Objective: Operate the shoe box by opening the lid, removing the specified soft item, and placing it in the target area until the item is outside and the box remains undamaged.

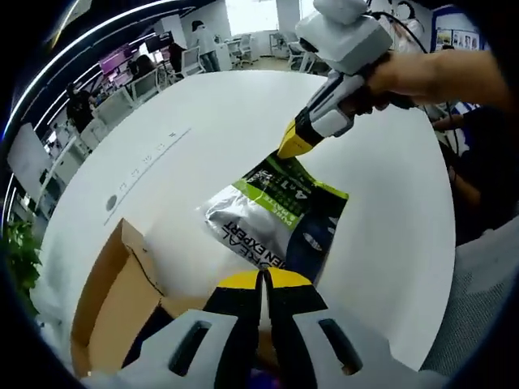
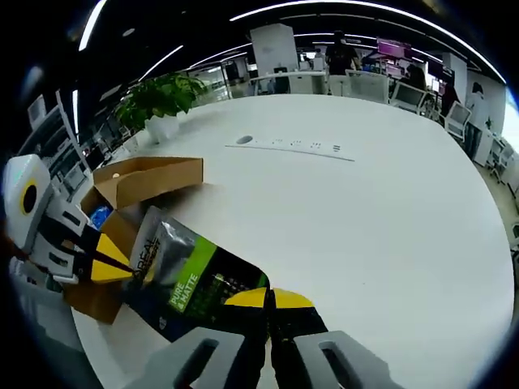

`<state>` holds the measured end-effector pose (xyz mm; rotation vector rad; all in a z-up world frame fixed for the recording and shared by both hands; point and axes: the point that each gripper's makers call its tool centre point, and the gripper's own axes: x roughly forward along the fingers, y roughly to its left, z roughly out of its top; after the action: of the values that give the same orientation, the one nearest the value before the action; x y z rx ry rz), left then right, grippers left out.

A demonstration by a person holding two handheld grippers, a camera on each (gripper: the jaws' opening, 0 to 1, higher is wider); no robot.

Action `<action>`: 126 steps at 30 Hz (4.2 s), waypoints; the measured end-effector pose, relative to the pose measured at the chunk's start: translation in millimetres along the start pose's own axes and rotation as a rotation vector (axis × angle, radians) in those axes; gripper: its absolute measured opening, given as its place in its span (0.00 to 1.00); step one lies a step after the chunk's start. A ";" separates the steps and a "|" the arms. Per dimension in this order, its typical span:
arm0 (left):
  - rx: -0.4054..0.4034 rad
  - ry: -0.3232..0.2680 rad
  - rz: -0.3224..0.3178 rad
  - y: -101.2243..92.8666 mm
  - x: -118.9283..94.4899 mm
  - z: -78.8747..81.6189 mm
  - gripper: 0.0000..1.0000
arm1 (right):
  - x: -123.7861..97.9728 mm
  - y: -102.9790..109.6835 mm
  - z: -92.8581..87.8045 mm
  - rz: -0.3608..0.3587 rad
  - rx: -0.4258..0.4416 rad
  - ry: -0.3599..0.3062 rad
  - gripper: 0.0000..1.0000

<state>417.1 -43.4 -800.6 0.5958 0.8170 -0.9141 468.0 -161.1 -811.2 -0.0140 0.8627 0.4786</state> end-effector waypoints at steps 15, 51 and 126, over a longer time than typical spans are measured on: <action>0.152 0.068 0.009 -16.6 20.0 -5.3 0.00 | 6.0 -10.0 -5.8 -0.019 0.060 -0.017 0.00; 0.196 0.086 0.038 -2.5 28.5 -9.3 0.01 | 14.4 -26.4 -9.4 -0.047 0.116 -0.048 0.00; -0.276 -0.221 0.019 47.9 -110.5 -27.7 0.33 | -72.4 84.9 22.7 0.072 -0.190 -0.152 0.43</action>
<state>409.1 50.3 -720.6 0.2565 0.7208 -0.8158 409.7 -109.5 -728.1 -0.1197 0.6678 0.6201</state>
